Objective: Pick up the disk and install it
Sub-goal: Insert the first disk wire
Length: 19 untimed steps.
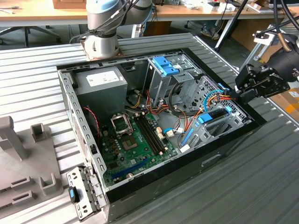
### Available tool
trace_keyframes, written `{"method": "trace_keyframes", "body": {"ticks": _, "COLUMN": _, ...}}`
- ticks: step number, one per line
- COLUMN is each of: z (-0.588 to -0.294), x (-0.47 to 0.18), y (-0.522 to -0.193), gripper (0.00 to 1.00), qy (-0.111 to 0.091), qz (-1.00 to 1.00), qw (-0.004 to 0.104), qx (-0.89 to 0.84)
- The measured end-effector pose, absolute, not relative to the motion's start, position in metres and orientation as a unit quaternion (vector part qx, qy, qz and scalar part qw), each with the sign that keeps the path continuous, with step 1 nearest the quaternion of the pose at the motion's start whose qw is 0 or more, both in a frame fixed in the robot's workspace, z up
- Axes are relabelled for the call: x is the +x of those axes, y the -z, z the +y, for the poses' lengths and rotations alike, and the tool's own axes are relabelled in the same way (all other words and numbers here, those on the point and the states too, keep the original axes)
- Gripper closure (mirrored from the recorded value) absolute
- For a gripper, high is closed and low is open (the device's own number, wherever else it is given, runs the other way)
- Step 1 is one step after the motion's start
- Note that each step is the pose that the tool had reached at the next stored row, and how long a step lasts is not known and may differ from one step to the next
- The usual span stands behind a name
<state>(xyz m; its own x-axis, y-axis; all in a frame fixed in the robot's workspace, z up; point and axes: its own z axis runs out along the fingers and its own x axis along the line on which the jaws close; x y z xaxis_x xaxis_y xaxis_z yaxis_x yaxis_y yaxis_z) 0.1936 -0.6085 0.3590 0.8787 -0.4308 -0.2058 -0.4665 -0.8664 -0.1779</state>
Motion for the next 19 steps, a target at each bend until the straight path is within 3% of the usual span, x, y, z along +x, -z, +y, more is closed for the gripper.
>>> {"method": "trace_keyframes", "body": {"ticks": 9, "z": -0.6085, "x": 0.1937, "y": -0.3586, "gripper": 0.51, "qy": -0.080, "qz": 0.233, "qw": 0.112, "qx": -0.963}}
{"method": "trace_keyframes", "body": {"ticks": 10, "z": -0.6085, "x": 0.1936, "y": -0.3585, "gripper": 0.59, "qy": -0.080, "qz": 0.233, "qw": 0.112, "qx": -0.963}}
{"method": "trace_keyframes", "body": {"ticks": 13, "z": -0.6085, "x": 0.1936, "y": -0.3583, "gripper": 0.60, "qy": -0.080, "qz": 0.233, "qw": 0.112, "qx": -0.963}}
{"method": "trace_keyframes", "body": {"ticks": 14, "z": -0.6085, "x": 0.1936, "y": -0.3583, "gripper": 0.67, "qy": -0.080, "qz": 0.233, "qw": 0.112, "qx": -0.963}}
{"method": "trace_keyframes", "body": {"ticks": 19, "z": -0.6085, "x": 0.1936, "y": -0.3581, "gripper": 0.67, "qy": -0.080, "qz": 0.233, "qw": 0.112, "qx": -0.963}}
